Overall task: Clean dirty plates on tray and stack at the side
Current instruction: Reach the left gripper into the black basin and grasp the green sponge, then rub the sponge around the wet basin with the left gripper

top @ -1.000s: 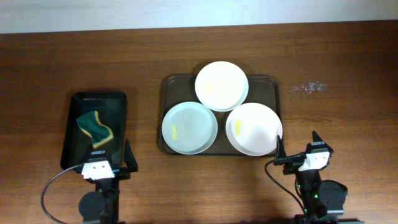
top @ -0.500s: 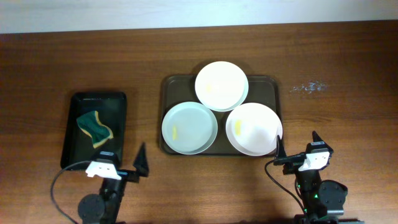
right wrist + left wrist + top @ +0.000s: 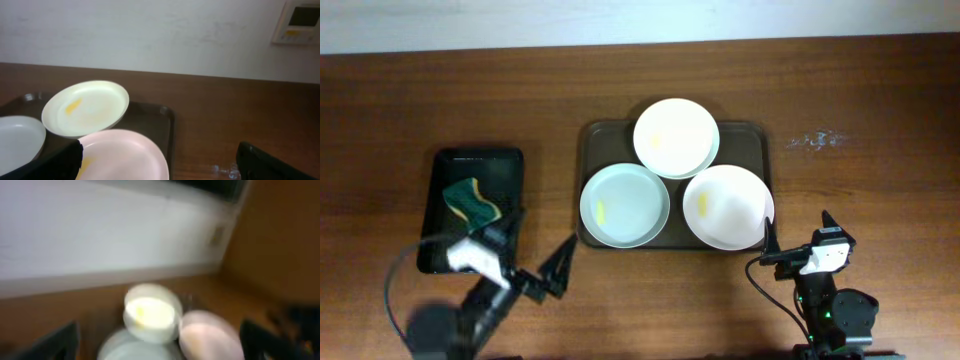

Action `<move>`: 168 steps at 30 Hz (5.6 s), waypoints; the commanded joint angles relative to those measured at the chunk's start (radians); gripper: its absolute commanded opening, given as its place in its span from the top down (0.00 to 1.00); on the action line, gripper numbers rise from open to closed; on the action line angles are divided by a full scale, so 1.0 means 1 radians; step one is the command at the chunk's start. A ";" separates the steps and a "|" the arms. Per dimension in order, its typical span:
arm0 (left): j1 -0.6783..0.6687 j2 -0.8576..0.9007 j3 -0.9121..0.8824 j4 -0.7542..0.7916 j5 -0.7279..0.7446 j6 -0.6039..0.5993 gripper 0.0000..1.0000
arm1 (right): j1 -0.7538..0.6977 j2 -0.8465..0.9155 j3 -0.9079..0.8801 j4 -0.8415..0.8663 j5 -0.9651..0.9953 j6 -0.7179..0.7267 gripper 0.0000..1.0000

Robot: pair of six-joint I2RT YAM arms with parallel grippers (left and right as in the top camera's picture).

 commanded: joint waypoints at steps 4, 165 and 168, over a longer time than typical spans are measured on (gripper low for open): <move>0.002 0.528 0.471 -0.285 0.117 0.196 0.01 | -0.006 -0.007 -0.008 -0.003 0.007 -0.007 0.02; 0.205 1.574 0.676 -0.317 -1.142 0.140 1.00 | -0.006 -0.007 -0.008 -0.003 0.007 -0.007 0.02; 0.203 1.551 0.697 -0.322 -0.996 0.140 1.00 | -0.006 -0.007 -0.008 -0.003 0.007 -0.007 0.02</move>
